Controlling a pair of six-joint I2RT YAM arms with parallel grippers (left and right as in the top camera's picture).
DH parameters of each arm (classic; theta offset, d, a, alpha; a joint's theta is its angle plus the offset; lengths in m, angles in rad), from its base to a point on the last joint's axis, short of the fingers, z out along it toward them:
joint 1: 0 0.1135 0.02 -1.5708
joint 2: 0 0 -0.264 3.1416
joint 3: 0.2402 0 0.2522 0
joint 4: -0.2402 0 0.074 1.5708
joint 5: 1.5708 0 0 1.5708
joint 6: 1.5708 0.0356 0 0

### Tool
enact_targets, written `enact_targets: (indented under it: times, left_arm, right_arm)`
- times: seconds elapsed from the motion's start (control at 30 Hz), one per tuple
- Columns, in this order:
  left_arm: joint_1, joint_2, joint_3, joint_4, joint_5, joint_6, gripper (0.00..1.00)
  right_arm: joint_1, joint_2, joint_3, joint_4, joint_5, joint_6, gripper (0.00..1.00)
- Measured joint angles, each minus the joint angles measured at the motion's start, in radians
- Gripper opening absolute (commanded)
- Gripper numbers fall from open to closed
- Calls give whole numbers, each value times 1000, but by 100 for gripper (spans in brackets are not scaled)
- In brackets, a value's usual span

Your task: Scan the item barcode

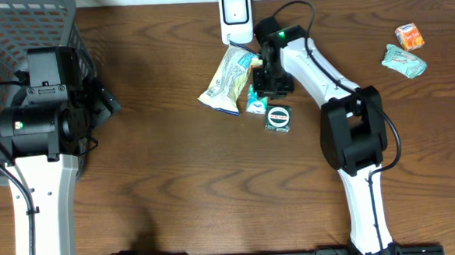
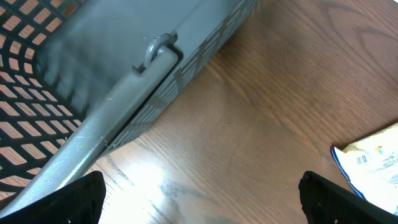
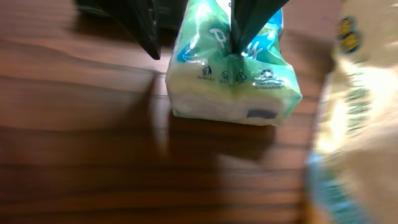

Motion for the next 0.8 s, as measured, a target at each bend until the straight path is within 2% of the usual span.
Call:
enact_targets:
  times: [0.2,0.43,0.67,0.8]
  left_arm:
    - [0,0,0,0,0,0,98]
    - [0,0,0,0,0,0,98]
    - [0,0,0,0,0,0,98]
    - [0,0,0,0,0,0,98]
  right_arm:
    - [-130,0,19,-39,60,23,32]
    - [-314,0,45,10,44,-77,34]
    - [-372,0,47,-66,-137,-264,34]
    - [-372,1,64,-109,-234,-300,37]
